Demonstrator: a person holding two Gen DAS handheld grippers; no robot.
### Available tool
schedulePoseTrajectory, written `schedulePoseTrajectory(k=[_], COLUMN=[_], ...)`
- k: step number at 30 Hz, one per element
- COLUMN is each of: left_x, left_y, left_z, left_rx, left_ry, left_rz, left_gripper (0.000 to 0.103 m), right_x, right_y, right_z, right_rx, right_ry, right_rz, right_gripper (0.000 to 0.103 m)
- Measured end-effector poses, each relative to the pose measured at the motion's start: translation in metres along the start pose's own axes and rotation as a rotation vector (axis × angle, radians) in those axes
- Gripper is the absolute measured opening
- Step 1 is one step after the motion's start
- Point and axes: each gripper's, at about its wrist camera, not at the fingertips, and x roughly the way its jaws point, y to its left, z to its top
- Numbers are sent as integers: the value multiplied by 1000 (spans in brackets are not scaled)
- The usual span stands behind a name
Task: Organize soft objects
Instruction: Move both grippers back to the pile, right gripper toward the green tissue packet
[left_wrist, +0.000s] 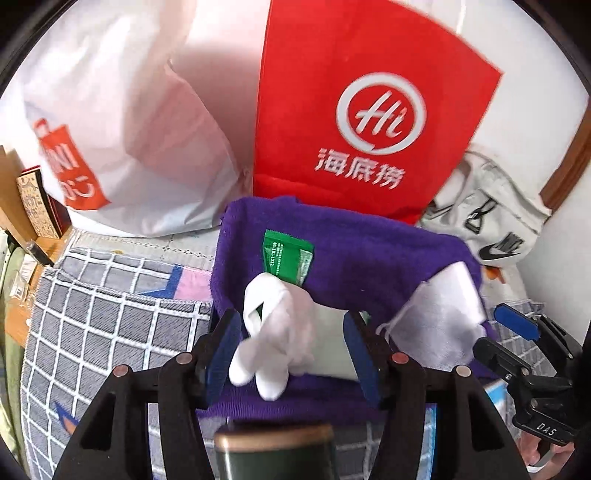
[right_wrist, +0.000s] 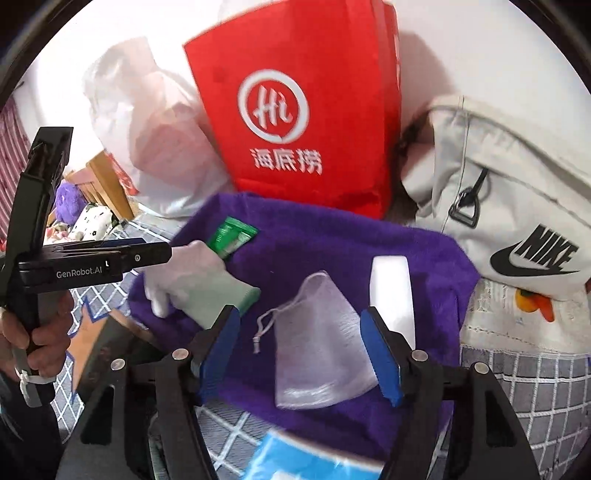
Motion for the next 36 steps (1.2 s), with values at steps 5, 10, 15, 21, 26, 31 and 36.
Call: schedulePoseTrajectory(k=[5,10,15,21,26,31,36], left_x=[-38,-71,-97,-114,-115,-114,-108], left_y=[5,10,14,28,42,58,73], left_z=[-22,-53,-86,-133,-160,-174,-184], left_rx=[-13,-17,-11,-21,-39,-60,-82], left_ry=[-22,-41,-56,-46,-16,-6,12], left_rz=[-25,-31,-42,-19,-20,-29,-45], left_gripper=[56,56,56,58,58,58,58], right_x=[-36,-65,-91,-103,-94,-75,-50], right_y=[19,35,59,96,118,130,139], right_z=[-16,-56,-88,-127,-145,-149,-150], right_rx=[45,101,101,37,-3,-36,-84], right_ry=[-88,-129,-137,-104,-40,-13,41], right_rz=[-12,-117,-136,-56,43,63,64], right_gripper=[78,78,78,78,78,76,76])
